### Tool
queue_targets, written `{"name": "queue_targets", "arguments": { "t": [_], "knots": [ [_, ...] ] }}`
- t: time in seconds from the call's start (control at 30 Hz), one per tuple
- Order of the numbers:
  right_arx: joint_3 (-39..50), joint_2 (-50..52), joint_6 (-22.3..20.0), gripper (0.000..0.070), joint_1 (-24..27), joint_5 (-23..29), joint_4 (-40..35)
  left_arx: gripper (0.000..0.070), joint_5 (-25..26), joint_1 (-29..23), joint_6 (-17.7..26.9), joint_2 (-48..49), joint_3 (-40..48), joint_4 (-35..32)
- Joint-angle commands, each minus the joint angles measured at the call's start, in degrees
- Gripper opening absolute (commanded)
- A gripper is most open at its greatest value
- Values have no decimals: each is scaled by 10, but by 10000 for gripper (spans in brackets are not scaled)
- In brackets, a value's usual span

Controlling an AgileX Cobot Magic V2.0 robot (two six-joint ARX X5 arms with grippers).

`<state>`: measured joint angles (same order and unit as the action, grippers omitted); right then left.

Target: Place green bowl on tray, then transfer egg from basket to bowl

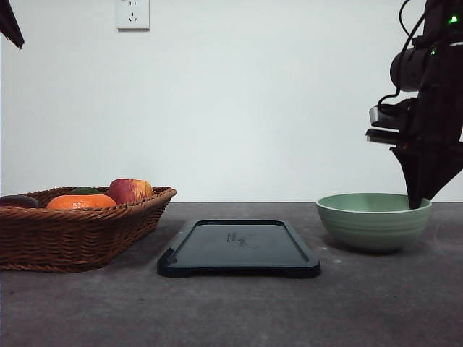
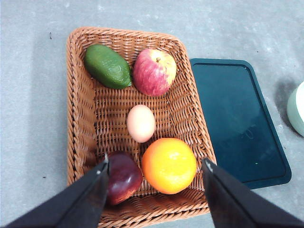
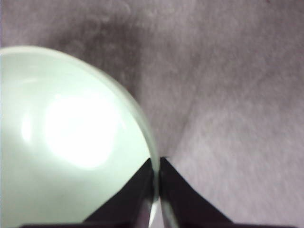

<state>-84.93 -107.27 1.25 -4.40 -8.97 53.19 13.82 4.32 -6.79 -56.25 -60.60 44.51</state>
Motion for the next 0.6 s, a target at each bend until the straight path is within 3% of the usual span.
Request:
{"name": "queue_targets", "arguments": {
  "t": [0.0,0.23,0.37,0.57],
  "knots": [
    [-36,-9,-9,0,-4,-1,15,384,2,1,8,-3,-14,-4],
    [-144,-9,-21,0,-45,-28,103,384,2,1,8,-3,-14,-5],
    [-185,-10,-8,0,-80,-73,97,384,2,1,8,-3,-14,-5],
    [-231,-29,16,0,-132,-76,87,384,2,1,8,-3,-14,-5]
  ]
}}
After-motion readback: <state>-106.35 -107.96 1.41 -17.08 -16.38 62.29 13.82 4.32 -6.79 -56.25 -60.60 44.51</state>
